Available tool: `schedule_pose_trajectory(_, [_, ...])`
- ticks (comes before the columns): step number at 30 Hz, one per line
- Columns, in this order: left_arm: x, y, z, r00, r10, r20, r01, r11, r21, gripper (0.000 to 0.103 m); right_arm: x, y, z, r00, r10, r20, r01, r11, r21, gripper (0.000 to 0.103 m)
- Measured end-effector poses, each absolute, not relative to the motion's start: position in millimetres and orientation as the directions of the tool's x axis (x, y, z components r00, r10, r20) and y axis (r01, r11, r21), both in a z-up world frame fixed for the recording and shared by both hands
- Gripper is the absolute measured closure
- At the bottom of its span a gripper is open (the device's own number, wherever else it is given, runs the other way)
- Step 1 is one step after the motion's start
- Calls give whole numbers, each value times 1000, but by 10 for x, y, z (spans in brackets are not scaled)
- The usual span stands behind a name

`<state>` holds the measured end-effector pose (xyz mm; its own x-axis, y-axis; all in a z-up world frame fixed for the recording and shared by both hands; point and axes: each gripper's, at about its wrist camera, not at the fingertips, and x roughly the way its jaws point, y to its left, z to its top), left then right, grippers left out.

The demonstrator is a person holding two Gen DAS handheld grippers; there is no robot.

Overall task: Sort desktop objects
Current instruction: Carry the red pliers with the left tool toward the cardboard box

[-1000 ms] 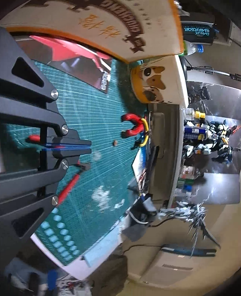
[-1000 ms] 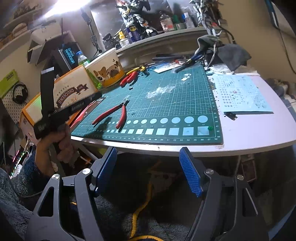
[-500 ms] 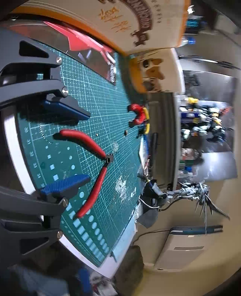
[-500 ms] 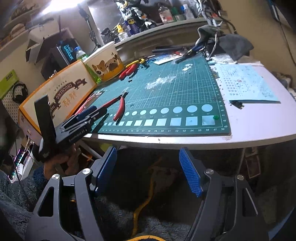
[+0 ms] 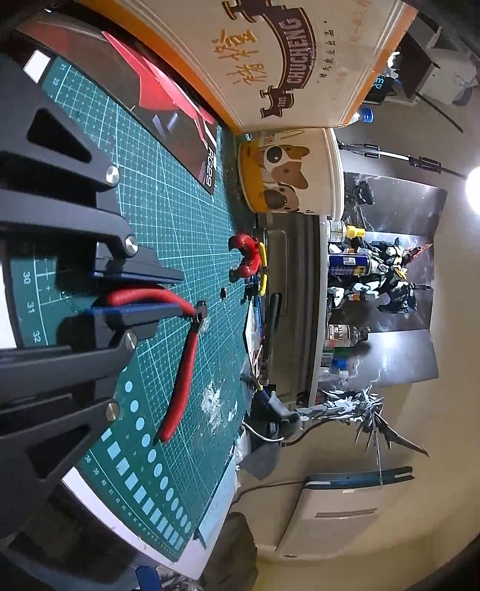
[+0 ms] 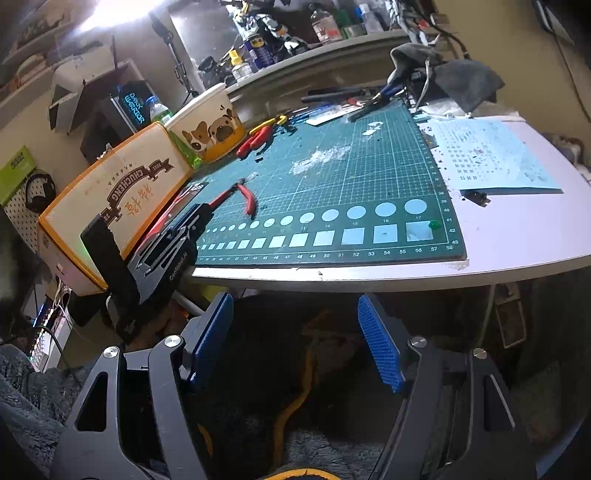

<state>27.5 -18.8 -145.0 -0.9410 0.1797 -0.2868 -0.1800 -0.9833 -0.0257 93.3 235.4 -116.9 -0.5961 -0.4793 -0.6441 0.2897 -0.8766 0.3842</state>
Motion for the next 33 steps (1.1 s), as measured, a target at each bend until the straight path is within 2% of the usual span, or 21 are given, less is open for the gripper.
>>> schedule_pose_trajectory(4, [269, -230, -1364, -937, 180, -299, -170, -984, -58, 94, 930, 2357, -1159, -598, -478, -643, 288, -877, 385, 35])
schedule_pose_trajectory(8, [284, -253, -1091, -950, 168, -264, -161, -986, -48, 95, 924, 2361, -1156, -599, -476, -643, 285, -878, 385, 35])
schedule_pose_trajectory(19, [209, -298, -491, -960, 153, -235, -148, -988, -38, 96, 917, 2332, -1077, -608, -494, -622, 308, -868, 389, 35])
schedule_pose_trajectory(22, [210, -293, -204, -964, 157, -213, -155, -988, -25, 96, 917, 2356, -1069, -609, -499, -616, 305, -865, 400, 35])
schedule_pose_trajectory(30, [186, -590, 751, -959, 160, -233, -143, -986, -85, 96, 931, 2299, -1036, -601, -536, -593, 334, -843, 422, 35])
schedule_pose_trajectory(33, [176, -843, 1052, -945, 176, -276, -146, -981, -126, 96, 933, 2277, -1044, -591, -557, -583, 343, -828, 444, 35])
